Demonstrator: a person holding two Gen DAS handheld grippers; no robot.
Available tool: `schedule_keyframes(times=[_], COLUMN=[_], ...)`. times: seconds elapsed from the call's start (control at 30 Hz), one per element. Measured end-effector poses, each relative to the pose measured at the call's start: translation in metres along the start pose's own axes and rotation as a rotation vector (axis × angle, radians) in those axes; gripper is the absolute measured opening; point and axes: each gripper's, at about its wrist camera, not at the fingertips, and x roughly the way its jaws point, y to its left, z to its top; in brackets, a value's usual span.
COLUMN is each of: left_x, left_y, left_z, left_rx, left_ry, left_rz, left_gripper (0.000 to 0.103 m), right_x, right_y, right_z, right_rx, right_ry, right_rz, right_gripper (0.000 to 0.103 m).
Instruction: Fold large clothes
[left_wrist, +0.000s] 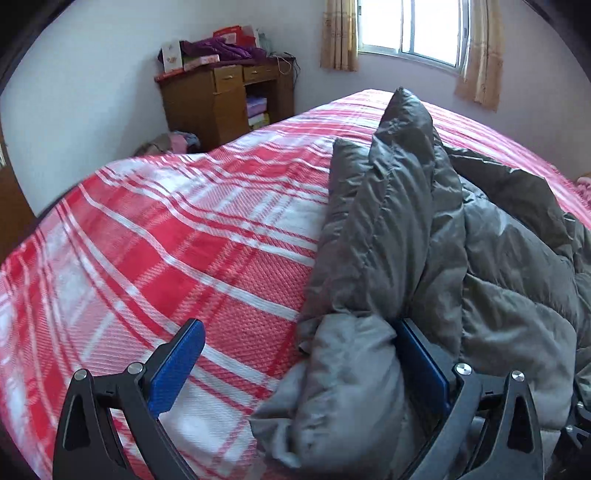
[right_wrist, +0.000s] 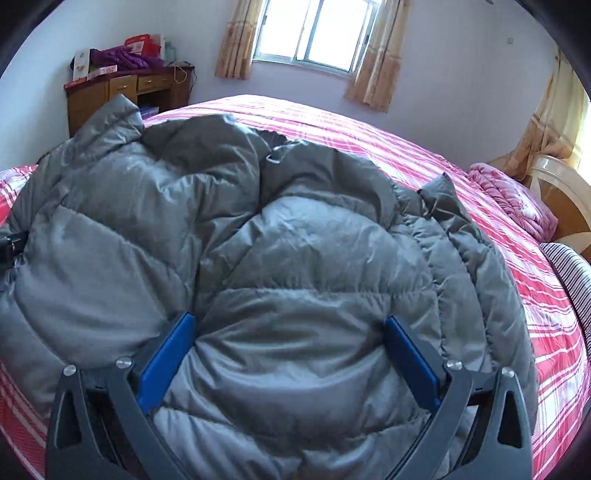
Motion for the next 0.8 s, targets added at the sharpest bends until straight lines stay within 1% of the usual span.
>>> schedule_keyframes(times=[0.03,0.07,0.1,0.13,0.17,0.2,0.27,0.3,0.33,0.37,0.4,0.43,0.53,0.67,0.7,0.8], left_x=[0.002,0.003,0.003,0.001,0.001,0.0,0.0,0.001,-0.002,-0.003,-0.008,-0.013,-0.03,-0.061,-0.069,-0.093], left_y=[0.001,0.002,0.003,-0.001,-0.006,-0.011,-0.017,-0.02,-0.025,-0.027,-0.03,-0.032,-0.027,-0.011,-0.007,0.004], left_z=[0.0,0.0,0.001,0.001,0.001,0.001,0.001,0.001,0.0,-0.001,-0.001,-0.002,-0.002,0.002,0.004,0.015], left_rx=[-0.014,-0.028,-0.033,-0.018,0.0,0.013,0.029,0.041,0.05,0.059,0.085,0.107,0.105,0.094,0.091,0.092], left_ry=[0.008,0.017,0.013,0.007,0.008,0.008,0.007,0.005,0.002,0.001,-0.011,-0.025,-0.063,-0.124,-0.137,-0.189], left_rz=[-0.035,-0.077,-0.092,-0.104,-0.128,-0.133,-0.129,-0.131,-0.143,-0.152,-0.144,-0.129,-0.126,-0.163,-0.173,-0.171], left_gripper=[0.09,0.083,0.078,0.067,0.062,0.057,0.053,0.046,0.034,0.027,0.017,0.012,0.008,0.007,0.006,0.006], right_x=[0.001,0.002,0.003,0.004,0.003,0.003,0.002,0.001,0.0,0.0,-0.001,-0.001,-0.005,-0.007,-0.009,-0.012], right_y=[0.002,0.002,0.004,0.004,0.005,0.004,0.006,0.007,0.008,0.008,0.006,0.007,0.012,0.018,0.019,0.028], right_z=[0.0,-0.001,-0.001,-0.001,-0.002,-0.002,-0.004,-0.005,-0.006,-0.005,-0.005,-0.006,-0.005,-0.004,-0.005,-0.004], right_rx=[-0.005,-0.008,-0.009,-0.01,-0.01,-0.008,-0.005,-0.006,-0.006,-0.005,-0.004,-0.005,-0.018,-0.024,-0.026,-0.033], right_ry=[0.005,0.007,0.009,0.01,0.009,0.008,0.007,0.005,0.002,-0.001,-0.004,-0.005,-0.005,0.006,0.006,0.002], right_rz=[-0.004,-0.006,-0.008,-0.01,-0.01,-0.008,-0.007,-0.01,-0.013,-0.014,-0.015,-0.017,-0.037,-0.061,-0.067,-0.073], right_gripper=[0.103,0.103,0.103,0.103,0.103,0.103,0.103,0.103,0.103,0.103,0.103,0.103,0.103,0.103,0.103,0.103])
